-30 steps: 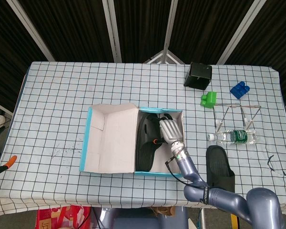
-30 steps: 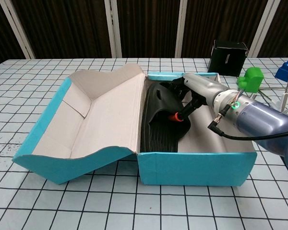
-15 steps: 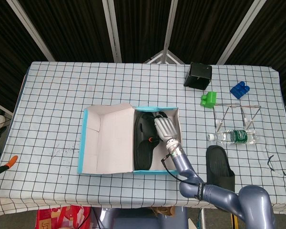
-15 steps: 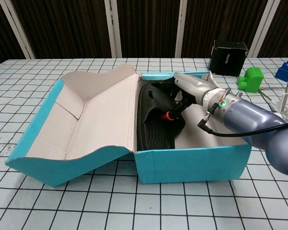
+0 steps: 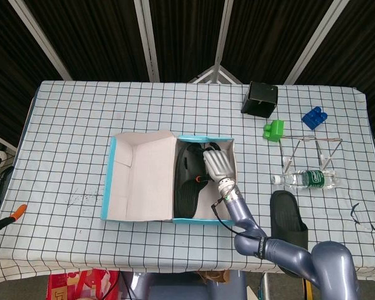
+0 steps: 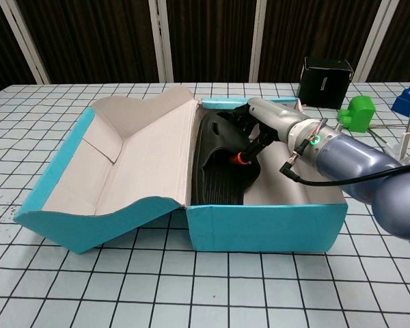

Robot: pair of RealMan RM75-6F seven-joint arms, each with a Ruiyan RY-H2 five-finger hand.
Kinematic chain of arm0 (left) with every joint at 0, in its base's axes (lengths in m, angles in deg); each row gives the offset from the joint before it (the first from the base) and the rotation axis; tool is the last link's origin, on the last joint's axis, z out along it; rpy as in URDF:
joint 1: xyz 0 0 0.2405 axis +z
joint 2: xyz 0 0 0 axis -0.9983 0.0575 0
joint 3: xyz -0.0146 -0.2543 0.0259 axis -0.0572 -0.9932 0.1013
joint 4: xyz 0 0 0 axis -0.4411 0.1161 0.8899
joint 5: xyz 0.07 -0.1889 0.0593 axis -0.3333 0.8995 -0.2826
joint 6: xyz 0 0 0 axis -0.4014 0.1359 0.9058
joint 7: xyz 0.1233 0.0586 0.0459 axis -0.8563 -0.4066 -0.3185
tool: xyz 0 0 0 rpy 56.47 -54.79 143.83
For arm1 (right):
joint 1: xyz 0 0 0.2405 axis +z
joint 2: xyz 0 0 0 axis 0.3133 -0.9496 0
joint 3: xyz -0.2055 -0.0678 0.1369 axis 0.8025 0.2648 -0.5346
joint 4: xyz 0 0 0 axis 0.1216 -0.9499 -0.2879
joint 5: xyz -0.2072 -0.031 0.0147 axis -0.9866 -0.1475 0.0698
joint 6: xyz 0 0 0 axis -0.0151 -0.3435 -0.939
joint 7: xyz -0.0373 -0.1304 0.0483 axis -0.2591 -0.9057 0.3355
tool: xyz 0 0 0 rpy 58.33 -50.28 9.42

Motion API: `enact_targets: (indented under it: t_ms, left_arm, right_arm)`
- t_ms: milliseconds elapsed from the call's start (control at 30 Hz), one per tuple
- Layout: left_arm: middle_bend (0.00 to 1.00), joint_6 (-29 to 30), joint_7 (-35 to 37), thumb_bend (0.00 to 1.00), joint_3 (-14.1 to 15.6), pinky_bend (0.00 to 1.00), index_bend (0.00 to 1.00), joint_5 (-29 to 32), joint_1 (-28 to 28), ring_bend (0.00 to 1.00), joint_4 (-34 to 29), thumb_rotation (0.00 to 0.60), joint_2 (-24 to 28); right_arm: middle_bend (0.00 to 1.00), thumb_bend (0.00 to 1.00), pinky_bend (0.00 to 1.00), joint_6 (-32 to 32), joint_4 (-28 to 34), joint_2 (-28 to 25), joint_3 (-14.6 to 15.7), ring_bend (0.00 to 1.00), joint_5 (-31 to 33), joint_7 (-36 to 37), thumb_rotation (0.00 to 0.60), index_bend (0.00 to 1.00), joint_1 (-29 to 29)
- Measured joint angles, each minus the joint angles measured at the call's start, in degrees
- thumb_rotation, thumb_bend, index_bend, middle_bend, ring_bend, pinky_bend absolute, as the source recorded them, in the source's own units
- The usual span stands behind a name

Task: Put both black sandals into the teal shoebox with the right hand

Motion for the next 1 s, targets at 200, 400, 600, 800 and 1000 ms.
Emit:
enact_targets:
  t_ms: [200, 400, 600, 800, 1000]
  left_arm:
    - [0.0, -0.1, -0.3, 0.2, 0.07, 0.08, 0.14, -0.04, -0.06, 0.0, -0.04, 0.6, -0.09]
    - [0.0, -0.02, -0.48, 0.2, 0.12, 0.08, 0.14, -0.1, -0.05, 0.0, -0.12, 0.6, -0.1]
    - [0.0, -0.05, -0.37, 0.2, 0.13, 0.08, 0.14, -0.07, -0.06, 0.0, -0.05, 0.6, -0.08]
    - [0.0, -0.09, -0.43, 0.2, 0.21, 0.08, 0.14, -0.18, -0.1, 0.0, -0.05, 0.6, -0.09]
    - [0.0, -0.29, -0.79, 0.2, 0.43, 0.08, 0.14, -0.45, -0.19, 0.0, -0.13, 0.6, -0.15]
  right_arm:
    - [0.48, 0.47, 0.07, 0.31, 0.35, -0.7, -0.13, 0.32, 1.41, -1.57, 0.6, 0.55, -0.08]
    - [0.36, 0.35, 0.03, 1.9, 2.04, -1.76, -0.04, 0.24, 4.47, -4.5, 0.6, 0.42, -0.05]
    - [0.29, 0.23, 0.01, 2.94, 4.23, -3.03, -0.03, 0.18, 7.93, -8.13, 0.6, 0.34, 0.37]
    - [0.23, 0.12, 0.0, 3.23, 6.1, -3.95, 0.08, 0.13, 10.5, -10.97, 0.6, 0.24, 1.04]
    - [0.21, 0.11, 0.0, 3.52, 7.99, -5.09, 0.17, 0.12, 13.77, -14.4, 0.6, 0.21, 2.01]
